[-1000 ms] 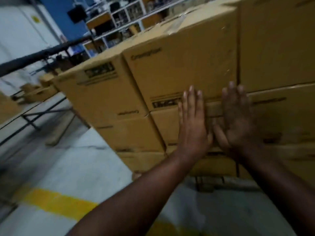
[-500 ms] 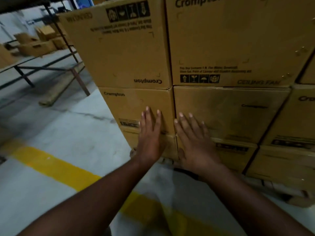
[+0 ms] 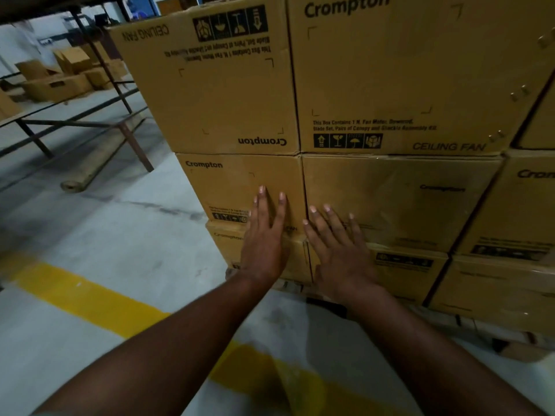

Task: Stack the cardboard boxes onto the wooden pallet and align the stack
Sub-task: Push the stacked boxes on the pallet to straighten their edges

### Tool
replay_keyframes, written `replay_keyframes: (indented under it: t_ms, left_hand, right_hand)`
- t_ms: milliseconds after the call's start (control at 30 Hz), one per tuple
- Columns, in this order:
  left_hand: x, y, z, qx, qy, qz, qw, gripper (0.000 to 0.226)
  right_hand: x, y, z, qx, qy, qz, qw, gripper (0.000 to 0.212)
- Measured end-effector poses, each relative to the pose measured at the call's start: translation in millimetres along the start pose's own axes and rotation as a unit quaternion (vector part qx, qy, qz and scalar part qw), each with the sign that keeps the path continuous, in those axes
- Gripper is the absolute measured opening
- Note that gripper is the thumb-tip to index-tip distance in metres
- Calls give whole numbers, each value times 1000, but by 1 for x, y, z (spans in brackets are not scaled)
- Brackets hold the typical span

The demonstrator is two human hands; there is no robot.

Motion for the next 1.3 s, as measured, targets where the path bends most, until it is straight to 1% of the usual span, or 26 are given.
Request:
replay_keyframes:
  t_ms: [100, 167, 300, 367, 433, 533, 633, 767, 867, 967, 1300]
  left_hand:
    - [2, 7, 8, -3, -2, 6, 1000, 127]
    - [-2, 12, 17, -19, 7, 1, 1000, 124]
    - [-10, 27, 40, -55, -14, 21, 998, 124]
    - [-23, 31, 51, -79, -10, -8, 997, 124]
    - [-38, 29, 58, -105, 7, -63, 992, 125]
    - [-45, 19, 66, -134, 43, -133, 981, 127]
    - [-38, 10, 67, -104, 97, -203, 969, 126]
    - [-36, 9, 70, -70, 154, -246, 954, 129]
    - [-37, 6, 73, -61, 176, -253, 949, 132]
    - [-35, 3, 72, -59, 184, -264, 945, 133]
    - [-31, -2, 78, -53, 187, -285, 939, 135]
  right_hand:
    - [1, 5, -2, -6, -28, -5, 1000, 94]
    - [2, 8, -2, -22, -34, -13, 999, 96]
    - [-6, 14, 5, -82, -28, -60, 994, 94]
    - [-13, 14, 9, -109, -33, -72, 991, 88]
    - [-18, 14, 13, -130, -36, -71, 988, 83]
    - [-20, 13, 20, -153, -29, -71, 985, 82]
    - [-19, 12, 26, -159, -27, -69, 984, 83]
    - [-17, 12, 31, -149, -54, -70, 985, 83]
    - [-15, 14, 32, -137, -70, -72, 985, 86]
    - [-15, 13, 33, -126, -60, -69, 988, 86]
    - [-14, 9, 32, -113, -60, -74, 989, 81]
Point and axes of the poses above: each hand's wrist, its own y-axis away from the middle knuckle, its own z-axis out of the palm, x = y × z, the point moved 6 cm from there along -y, towards the middle knuckle, and after that the axes turned 12 degrees about -y, right-handed, at the moved point
